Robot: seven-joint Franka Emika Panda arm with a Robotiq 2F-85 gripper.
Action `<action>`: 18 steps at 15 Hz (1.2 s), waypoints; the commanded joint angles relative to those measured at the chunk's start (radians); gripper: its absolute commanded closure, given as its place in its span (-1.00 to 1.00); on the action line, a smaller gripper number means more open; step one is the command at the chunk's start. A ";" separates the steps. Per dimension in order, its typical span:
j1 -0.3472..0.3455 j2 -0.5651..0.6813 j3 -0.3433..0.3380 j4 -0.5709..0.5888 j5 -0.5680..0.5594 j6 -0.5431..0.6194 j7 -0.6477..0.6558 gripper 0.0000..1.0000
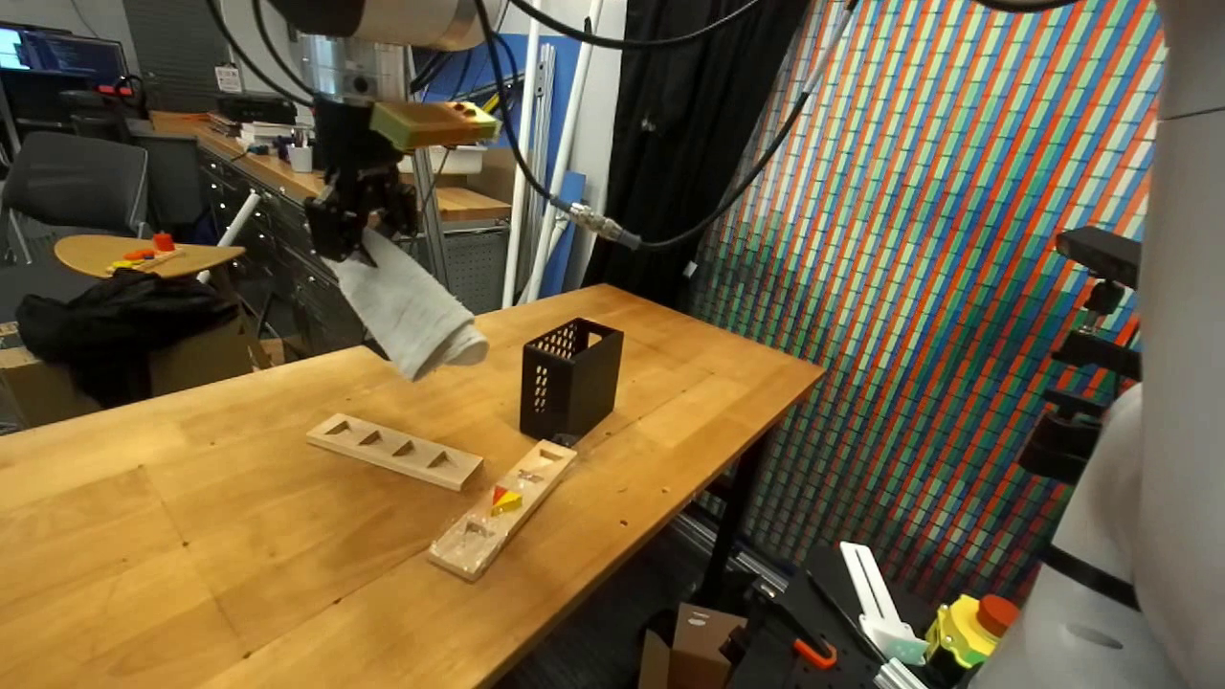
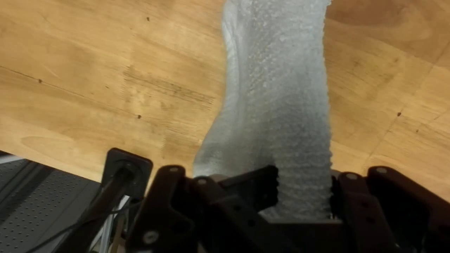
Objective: Put the white towel inside the black object
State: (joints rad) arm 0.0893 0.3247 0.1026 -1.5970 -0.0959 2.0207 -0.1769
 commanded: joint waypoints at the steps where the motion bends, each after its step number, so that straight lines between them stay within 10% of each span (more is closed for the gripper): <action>1: -0.065 -0.108 -0.024 -0.085 0.039 -0.012 -0.096 1.00; 18: -0.238 -0.147 -0.115 -0.118 0.154 0.029 -0.465 1.00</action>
State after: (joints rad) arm -0.1394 0.1958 -0.0050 -1.6852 0.0049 2.0140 -0.5918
